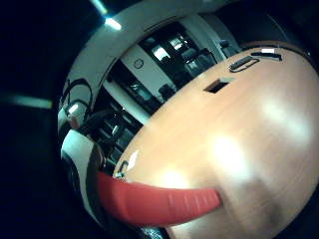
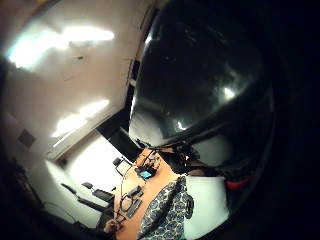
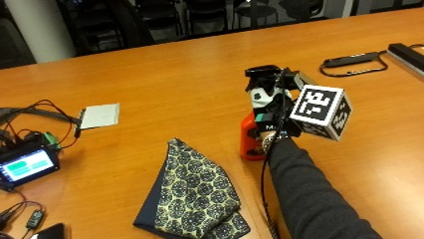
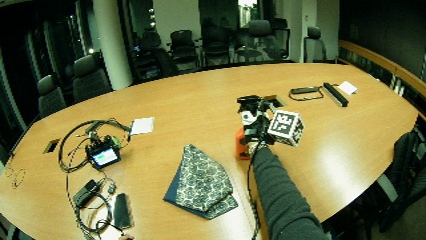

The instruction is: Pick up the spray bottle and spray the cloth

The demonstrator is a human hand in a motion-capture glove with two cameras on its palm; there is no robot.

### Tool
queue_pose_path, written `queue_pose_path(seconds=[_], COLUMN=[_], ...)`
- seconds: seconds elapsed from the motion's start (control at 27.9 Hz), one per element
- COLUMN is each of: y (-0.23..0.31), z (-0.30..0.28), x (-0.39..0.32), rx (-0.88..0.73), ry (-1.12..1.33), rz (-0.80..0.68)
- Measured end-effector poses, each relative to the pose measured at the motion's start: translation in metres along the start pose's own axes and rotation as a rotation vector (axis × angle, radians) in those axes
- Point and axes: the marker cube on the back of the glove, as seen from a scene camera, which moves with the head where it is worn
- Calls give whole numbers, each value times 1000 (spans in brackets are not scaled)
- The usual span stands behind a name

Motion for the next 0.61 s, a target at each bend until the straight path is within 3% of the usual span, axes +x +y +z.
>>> queue_pose_path(seconds=[0.36, 0.61], y=[-8, -7], z=[-4, -6], x=[-8, -19], rx=[15, -57], ry=[4, 124], rz=[-71, -272])
